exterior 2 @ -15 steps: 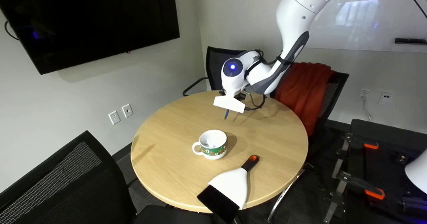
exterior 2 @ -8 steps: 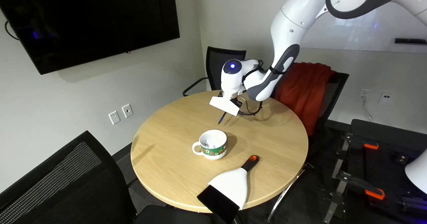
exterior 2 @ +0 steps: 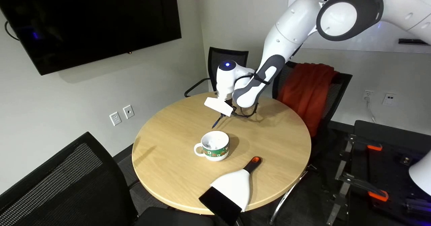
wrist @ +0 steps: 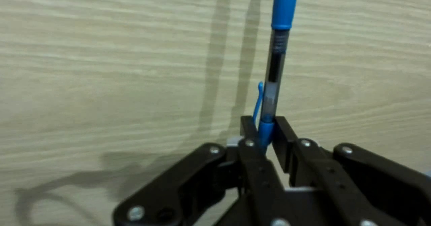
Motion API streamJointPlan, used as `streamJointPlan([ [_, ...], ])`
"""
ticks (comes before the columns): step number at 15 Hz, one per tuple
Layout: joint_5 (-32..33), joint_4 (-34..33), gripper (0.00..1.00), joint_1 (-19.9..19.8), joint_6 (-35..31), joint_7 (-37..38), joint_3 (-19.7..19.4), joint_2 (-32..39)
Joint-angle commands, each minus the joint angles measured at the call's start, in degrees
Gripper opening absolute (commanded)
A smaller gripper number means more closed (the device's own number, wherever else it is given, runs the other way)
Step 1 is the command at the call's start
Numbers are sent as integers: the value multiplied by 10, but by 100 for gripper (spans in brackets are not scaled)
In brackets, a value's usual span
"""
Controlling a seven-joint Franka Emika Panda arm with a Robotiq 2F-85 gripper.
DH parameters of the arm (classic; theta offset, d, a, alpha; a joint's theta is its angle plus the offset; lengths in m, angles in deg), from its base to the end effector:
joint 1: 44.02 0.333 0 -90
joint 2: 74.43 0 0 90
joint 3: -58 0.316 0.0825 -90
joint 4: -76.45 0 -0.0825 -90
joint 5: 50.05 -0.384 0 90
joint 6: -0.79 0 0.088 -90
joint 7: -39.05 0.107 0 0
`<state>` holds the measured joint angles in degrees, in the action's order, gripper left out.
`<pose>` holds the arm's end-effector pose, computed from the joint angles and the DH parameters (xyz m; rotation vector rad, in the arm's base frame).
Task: Use the pen to stir the contents in the cup
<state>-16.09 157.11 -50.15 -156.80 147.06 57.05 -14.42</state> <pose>0.7295 -0.0651 0.0934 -2.2568 2.0603 -0.6538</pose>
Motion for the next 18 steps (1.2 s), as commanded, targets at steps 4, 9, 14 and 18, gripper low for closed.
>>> streamJointPlan([
  [4, -188, -91, 72, 81, 35, -150, -68, 59],
  [9, -243, -73, 100, 120, 19, -173, -109, 48],
  [14, -251, -15, 100, 121, 4, -267, -96, -18],
  [18, -259, 25, 100, 124, 14, -360, -91, -71],
])
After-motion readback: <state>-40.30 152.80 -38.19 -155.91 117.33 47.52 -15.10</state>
